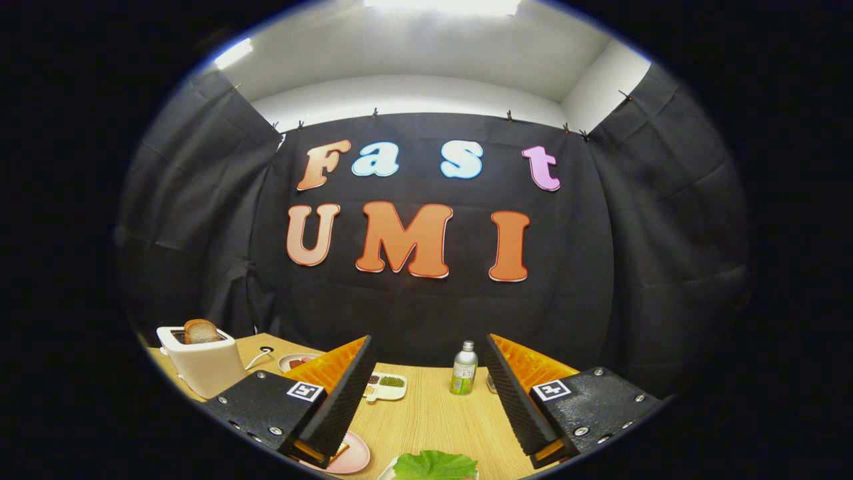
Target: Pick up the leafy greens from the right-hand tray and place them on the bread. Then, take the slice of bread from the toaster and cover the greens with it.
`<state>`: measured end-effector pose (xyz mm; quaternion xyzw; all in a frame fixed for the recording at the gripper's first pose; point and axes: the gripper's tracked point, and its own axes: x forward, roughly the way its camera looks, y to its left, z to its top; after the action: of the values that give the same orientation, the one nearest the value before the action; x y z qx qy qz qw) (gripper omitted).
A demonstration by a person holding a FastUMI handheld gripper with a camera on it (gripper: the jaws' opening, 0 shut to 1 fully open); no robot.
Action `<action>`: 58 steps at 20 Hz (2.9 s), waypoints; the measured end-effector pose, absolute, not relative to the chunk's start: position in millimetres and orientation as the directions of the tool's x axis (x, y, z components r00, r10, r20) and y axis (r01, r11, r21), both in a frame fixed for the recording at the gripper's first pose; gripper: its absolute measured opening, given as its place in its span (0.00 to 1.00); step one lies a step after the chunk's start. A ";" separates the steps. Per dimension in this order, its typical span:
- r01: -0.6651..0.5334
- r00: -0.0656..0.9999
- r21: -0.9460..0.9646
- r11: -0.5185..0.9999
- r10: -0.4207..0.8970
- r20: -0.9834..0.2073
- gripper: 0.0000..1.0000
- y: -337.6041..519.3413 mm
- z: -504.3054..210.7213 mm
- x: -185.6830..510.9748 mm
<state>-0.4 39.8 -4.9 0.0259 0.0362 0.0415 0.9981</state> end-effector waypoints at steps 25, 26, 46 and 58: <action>-0.058 0.584 0.115 0.992 0.127 -0.802 0.99 37.3 -214.7 -37.7; -0.061 0.559 0.123 0.991 0.136 -0.818 0.99 39.5 -219.6 -42.1; -0.033 0.296 0.072 0.997 0.079 -0.952 0.88 47.1 -296.7 -70.4; -0.031 0.353 0.128 0.991 0.131 -0.927 0.07 60.1 -288.2 -61.6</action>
<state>-61.6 60.1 -288.2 0.0440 0.5667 0.0492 0.8213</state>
